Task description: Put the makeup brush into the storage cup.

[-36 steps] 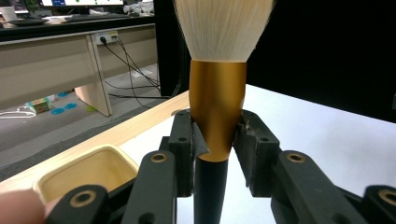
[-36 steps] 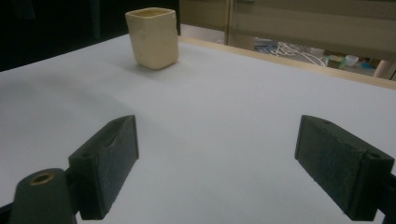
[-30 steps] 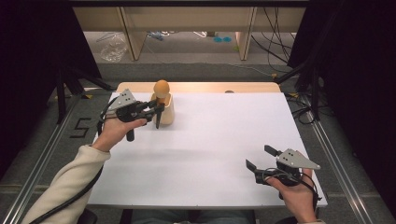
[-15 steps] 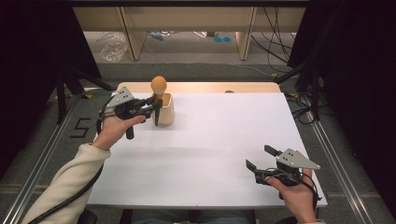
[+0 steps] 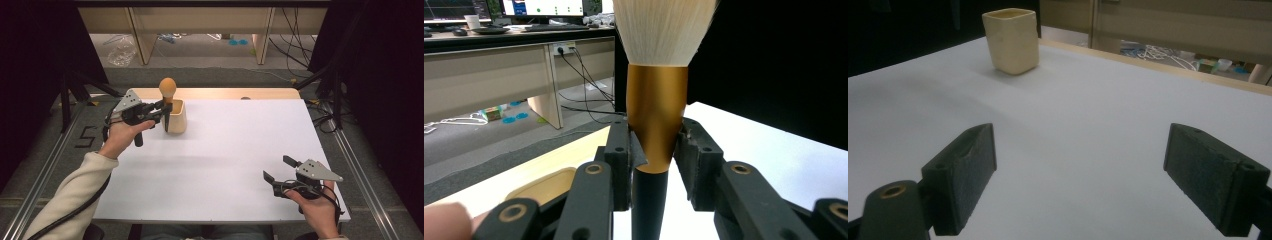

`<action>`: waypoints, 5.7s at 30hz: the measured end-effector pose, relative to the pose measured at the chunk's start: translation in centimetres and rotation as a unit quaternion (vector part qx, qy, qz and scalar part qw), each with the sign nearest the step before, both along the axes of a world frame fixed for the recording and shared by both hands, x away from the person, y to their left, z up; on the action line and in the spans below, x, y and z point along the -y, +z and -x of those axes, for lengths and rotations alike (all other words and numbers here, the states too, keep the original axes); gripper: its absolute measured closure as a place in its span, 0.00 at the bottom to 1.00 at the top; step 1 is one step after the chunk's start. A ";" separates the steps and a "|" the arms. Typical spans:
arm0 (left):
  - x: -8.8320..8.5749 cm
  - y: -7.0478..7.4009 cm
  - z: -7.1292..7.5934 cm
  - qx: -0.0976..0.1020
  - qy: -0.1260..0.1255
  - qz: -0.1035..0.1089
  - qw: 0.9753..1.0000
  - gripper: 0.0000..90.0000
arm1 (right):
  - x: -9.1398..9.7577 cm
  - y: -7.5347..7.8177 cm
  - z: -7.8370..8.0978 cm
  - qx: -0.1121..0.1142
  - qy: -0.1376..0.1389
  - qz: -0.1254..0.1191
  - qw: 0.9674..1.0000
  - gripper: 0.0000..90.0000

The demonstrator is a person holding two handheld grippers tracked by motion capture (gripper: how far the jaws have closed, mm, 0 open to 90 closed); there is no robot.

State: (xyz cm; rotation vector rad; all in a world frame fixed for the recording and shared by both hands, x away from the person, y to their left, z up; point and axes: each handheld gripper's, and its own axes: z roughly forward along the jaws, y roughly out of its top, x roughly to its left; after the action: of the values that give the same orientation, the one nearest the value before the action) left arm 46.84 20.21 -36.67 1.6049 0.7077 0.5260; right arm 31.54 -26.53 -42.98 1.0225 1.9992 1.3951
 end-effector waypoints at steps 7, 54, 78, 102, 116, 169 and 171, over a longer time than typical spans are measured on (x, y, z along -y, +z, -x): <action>0.0 0.1 -0.3 0.002 0.008 0.001 1.000 0.77 | 0.0 0.0 0.0 -0.001 0.001 -0.001 1.000 0.16; 0.3 0.8 -2.3 0.021 0.059 0.036 0.997 0.77 | -0.2 -0.2 -0.1 0.009 0.004 -0.016 1.000 0.16; 0.7 1.3 -3.4 0.028 0.066 0.041 0.997 0.77 | -0.1 -0.2 -0.1 0.009 0.005 -0.015 1.000 0.16; 1.0 1.3 -4.6 0.031 0.076 0.046 0.996 0.77 | -0.1 -0.2 -0.1 0.005 0.004 -0.017 1.000 0.16; 1.1 1.4 -5.3 0.043 0.082 0.042 0.995 0.77 | -0.1 -0.2 -0.1 0.004 0.004 -0.017 1.000 0.16; 0.9 1.2 -6.9 0.051 0.097 0.045 0.993 0.77 | 0.2 0.1 0.1 0.019 0.004 -0.022 1.000 0.15; 0.9 1.2 -7.0 0.051 0.098 0.044 0.993 0.77 | 0.2 0.1 0.1 0.019 0.005 -0.022 1.000 0.15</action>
State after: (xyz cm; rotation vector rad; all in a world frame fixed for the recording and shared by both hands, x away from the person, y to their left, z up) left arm 53.79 19.27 -35.52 1.4242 0.8059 0.7047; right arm 31.41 -26.71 -42.84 0.9973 1.9571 1.4589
